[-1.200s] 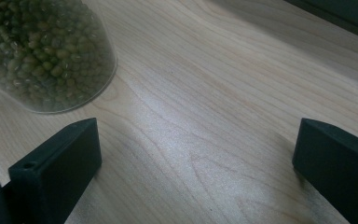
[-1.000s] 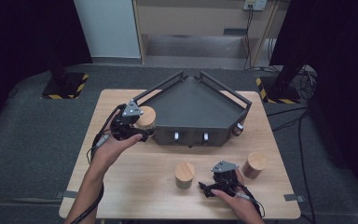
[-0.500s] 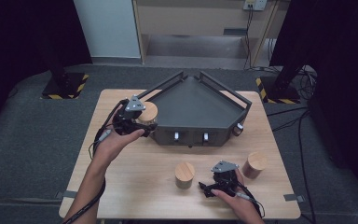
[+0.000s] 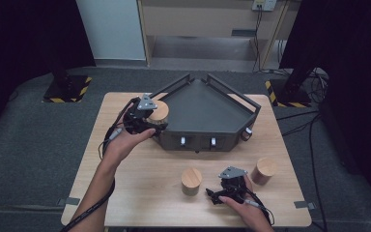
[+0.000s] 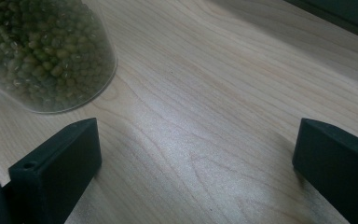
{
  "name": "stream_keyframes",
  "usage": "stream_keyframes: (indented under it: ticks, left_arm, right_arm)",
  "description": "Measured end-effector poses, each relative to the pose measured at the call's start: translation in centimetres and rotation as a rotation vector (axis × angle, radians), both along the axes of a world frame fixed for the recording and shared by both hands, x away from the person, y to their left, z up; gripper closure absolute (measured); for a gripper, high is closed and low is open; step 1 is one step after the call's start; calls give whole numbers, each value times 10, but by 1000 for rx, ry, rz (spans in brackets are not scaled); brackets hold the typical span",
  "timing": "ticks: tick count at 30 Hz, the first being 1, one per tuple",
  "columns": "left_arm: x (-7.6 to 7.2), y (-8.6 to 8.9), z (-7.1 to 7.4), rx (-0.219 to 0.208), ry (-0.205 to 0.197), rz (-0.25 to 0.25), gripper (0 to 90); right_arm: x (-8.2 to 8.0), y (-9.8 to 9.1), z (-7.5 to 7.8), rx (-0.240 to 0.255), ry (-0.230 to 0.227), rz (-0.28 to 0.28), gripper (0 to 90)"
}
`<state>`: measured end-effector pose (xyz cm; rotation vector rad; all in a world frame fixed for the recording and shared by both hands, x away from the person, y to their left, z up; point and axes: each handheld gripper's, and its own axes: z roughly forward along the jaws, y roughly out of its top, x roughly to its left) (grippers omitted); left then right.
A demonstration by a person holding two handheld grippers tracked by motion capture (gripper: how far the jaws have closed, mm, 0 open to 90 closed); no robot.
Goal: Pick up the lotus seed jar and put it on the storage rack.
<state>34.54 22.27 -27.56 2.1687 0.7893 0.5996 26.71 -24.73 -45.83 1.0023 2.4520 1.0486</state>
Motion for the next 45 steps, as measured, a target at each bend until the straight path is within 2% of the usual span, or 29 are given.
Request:
stream_keyframes:
  ticks: [20, 32, 36, 39, 45]
  left_arm:
    - [29, -9, -3, -9, 7, 10, 242]
    - [46, -17, -11, 5, 19, 8, 242]
    - [51, -25, -14, 30, 13, 13, 242]
    - [56, -28, -18, 13, 14, 22, 242]
    - [65, -35, -18, 10, 15, 15, 242]
  right_arm:
    - [0, 0, 0, 1, 0, 0, 14]
    - [0, -1, 0, 2, 0, 2, 15]
    - [0, -1, 0, 1, 0, 2, 15]
    - [0, -1, 0, 2, 0, 2, 15]
    - [0, -1, 0, 2, 1, 1, 15]
